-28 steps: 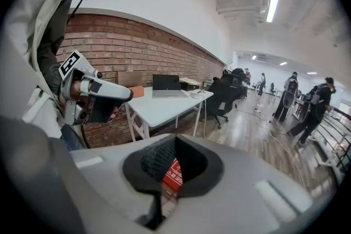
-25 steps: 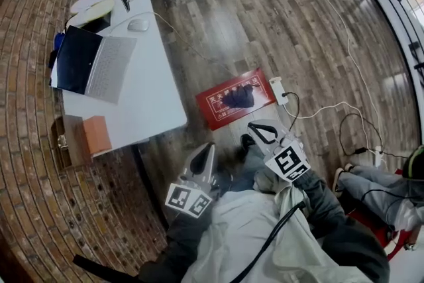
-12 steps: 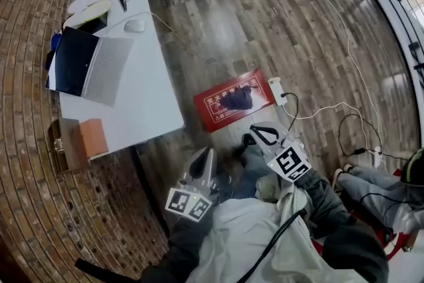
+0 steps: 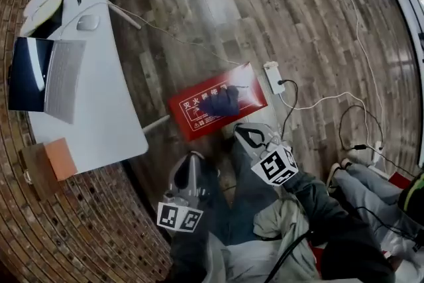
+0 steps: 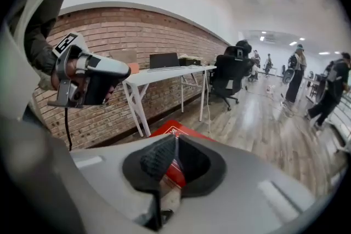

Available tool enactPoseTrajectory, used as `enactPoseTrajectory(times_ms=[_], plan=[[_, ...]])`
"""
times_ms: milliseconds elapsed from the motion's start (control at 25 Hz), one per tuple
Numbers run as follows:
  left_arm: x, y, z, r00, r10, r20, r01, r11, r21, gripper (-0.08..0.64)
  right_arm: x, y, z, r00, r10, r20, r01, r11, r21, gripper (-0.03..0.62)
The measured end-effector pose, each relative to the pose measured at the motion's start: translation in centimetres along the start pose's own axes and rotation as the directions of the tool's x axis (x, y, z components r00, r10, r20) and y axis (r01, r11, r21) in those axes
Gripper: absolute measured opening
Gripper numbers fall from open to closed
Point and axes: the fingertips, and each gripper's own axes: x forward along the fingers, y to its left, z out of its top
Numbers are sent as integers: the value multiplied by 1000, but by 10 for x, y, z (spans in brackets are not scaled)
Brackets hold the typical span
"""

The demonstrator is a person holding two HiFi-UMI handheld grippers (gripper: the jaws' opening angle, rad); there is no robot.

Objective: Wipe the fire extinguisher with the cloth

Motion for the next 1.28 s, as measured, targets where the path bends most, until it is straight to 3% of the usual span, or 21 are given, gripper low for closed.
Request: enactPoseTrajectory(times_ms=[120,320,400,480,760,920,1040,1120,1280], plan=[[25,7,-19,997,56,54,-55,998,-20,-9,21,-19,-28,1000,15,-21,-13,996,93,116],[42,20,-58,997,66,29,-65,997,-36,-8,64,-42,-72,993,-42,-115,46,998,31,273],[45,28,-72,998,59,-11,-60,998,-32,115,82,-48,-81,987,-53,-150,54,999,4,296],[47,36,-83,998,52,-42,-53,998,-22,160,102,-49,-89,979,-55,-196,51,998,-27,299],[40,62,-106,998,9,-66,-13,998,-60,155,157,-42,-109,945,-83,-316,38,988,-147,298],[29,70,-101,999,-31,-43,27,996,-90,43,158,-28,-110,936,-135,-326,64,974,-219,224],[28,78,-99,998,-52,-25,49,995,-83,12,156,-21,-110,930,-194,-312,119,962,-244,168],[29,86,-105,999,-39,-25,37,995,-90,6,155,-16,-108,940,-215,-263,159,963,-220,155],[43,80,-120,998,-38,-52,33,995,-93,3,121,-25,-107,964,-211,-160,209,977,-30,144]])
